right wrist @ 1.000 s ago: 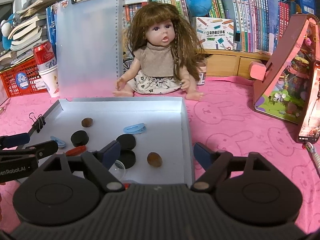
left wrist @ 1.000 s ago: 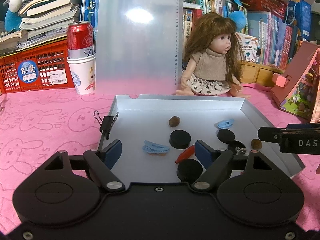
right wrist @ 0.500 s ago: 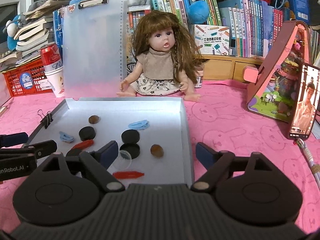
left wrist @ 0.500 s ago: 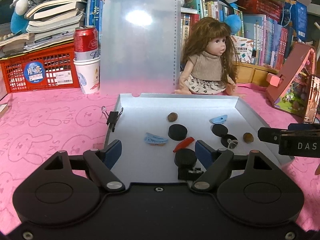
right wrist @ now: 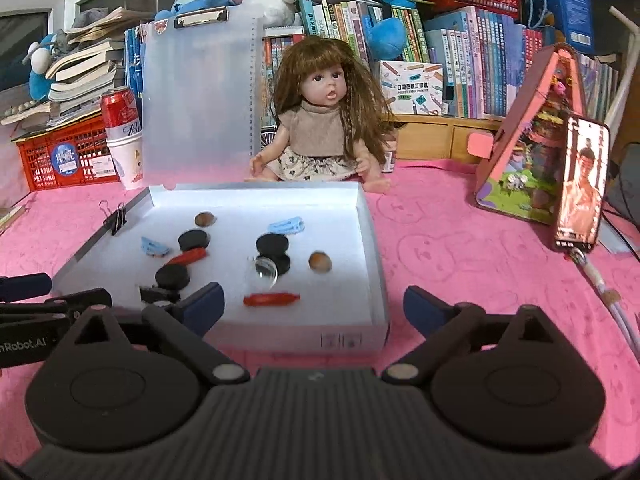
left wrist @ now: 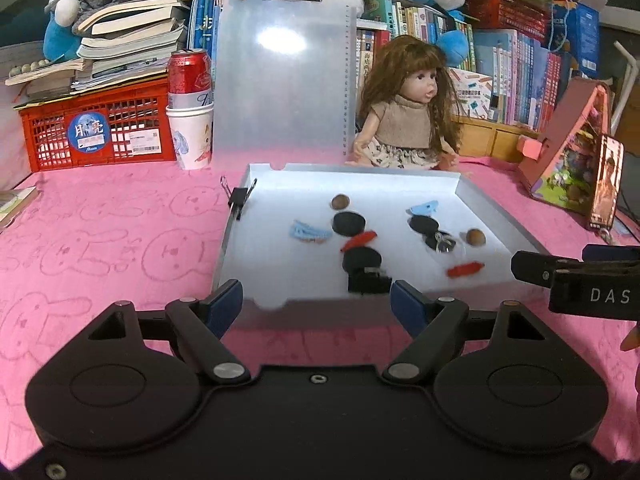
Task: Organize rigid objects
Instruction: 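Withdraw both grippers up and away from the box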
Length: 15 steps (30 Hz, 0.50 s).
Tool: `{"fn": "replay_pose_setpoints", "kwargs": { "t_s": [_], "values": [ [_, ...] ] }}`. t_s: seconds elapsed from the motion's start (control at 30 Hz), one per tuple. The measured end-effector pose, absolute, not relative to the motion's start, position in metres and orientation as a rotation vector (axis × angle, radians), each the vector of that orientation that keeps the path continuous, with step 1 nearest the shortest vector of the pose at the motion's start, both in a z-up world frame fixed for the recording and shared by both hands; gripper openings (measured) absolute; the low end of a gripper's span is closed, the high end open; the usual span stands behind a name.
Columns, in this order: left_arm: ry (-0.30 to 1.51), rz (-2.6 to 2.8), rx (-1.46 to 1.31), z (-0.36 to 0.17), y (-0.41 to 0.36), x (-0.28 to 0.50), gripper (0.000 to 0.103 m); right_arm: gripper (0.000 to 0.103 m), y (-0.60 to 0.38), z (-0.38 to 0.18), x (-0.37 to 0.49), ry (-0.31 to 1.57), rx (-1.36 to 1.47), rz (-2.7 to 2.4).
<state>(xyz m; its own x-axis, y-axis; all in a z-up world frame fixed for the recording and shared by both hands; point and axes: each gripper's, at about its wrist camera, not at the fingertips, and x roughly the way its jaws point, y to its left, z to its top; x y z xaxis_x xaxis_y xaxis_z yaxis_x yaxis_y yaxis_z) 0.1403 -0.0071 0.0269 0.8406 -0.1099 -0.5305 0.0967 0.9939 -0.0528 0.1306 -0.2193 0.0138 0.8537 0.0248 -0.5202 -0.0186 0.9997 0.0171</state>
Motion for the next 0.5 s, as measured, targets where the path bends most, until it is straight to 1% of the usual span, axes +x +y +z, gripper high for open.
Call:
{"fn": "replay_pose_setpoints", "kwargs": {
  "t_s": [0.23,0.5],
  "values": [
    [0.573,-0.096,0.013,0.009,-0.008,0.124,0.082,0.103,-0.218,-0.009,0.114,0.577,-0.005,0.011],
    [0.619,-0.076,0.03,-0.009,-0.01,0.127,0.082,0.103,-0.217,-0.029,0.118,0.644,-0.013,-0.001]
  ]
}}
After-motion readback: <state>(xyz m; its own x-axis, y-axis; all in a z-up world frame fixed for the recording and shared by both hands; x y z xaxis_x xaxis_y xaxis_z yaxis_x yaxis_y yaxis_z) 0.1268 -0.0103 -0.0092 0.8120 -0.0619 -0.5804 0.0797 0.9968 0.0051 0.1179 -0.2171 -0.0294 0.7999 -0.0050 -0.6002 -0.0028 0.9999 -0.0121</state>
